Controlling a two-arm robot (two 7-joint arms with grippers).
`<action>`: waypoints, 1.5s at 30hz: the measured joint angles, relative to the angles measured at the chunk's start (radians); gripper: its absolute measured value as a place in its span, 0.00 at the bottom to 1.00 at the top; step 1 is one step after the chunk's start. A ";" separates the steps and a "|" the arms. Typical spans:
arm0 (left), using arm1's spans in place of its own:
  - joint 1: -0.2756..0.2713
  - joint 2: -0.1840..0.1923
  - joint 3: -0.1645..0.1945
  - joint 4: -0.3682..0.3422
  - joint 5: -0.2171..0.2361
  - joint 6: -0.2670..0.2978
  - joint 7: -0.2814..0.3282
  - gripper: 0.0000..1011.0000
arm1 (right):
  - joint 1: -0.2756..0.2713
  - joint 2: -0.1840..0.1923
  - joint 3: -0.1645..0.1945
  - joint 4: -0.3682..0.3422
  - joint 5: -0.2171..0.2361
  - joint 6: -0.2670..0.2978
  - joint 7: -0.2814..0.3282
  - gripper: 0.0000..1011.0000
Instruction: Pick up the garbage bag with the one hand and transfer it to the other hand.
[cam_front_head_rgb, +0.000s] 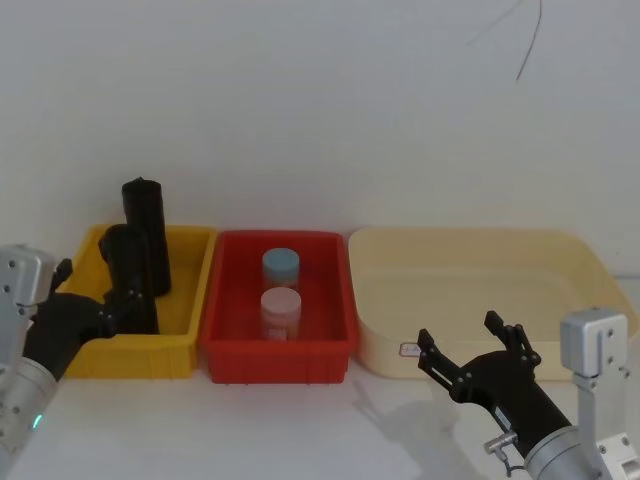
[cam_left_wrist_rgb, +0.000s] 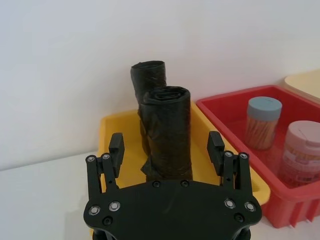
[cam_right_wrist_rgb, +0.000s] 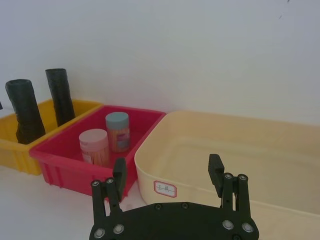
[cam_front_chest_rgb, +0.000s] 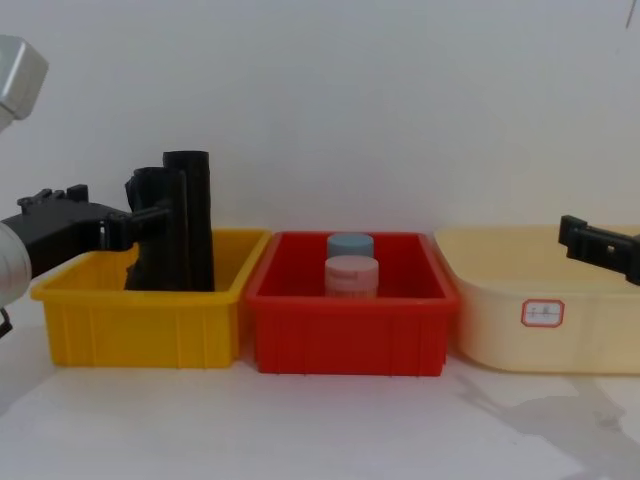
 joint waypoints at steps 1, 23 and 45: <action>-0.002 -0.001 -0.001 0.003 0.000 -0.001 0.000 0.99 | 0.000 0.000 0.000 0.000 0.000 0.000 0.000 0.99; -0.102 -0.049 -0.007 0.163 0.006 -0.043 -0.054 0.99 | 0.000 0.000 0.000 0.000 0.000 0.000 0.000 0.99; -0.180 -0.079 -0.007 0.276 0.010 -0.067 -0.118 0.99 | 0.000 0.000 0.000 0.000 0.000 0.000 0.000 0.99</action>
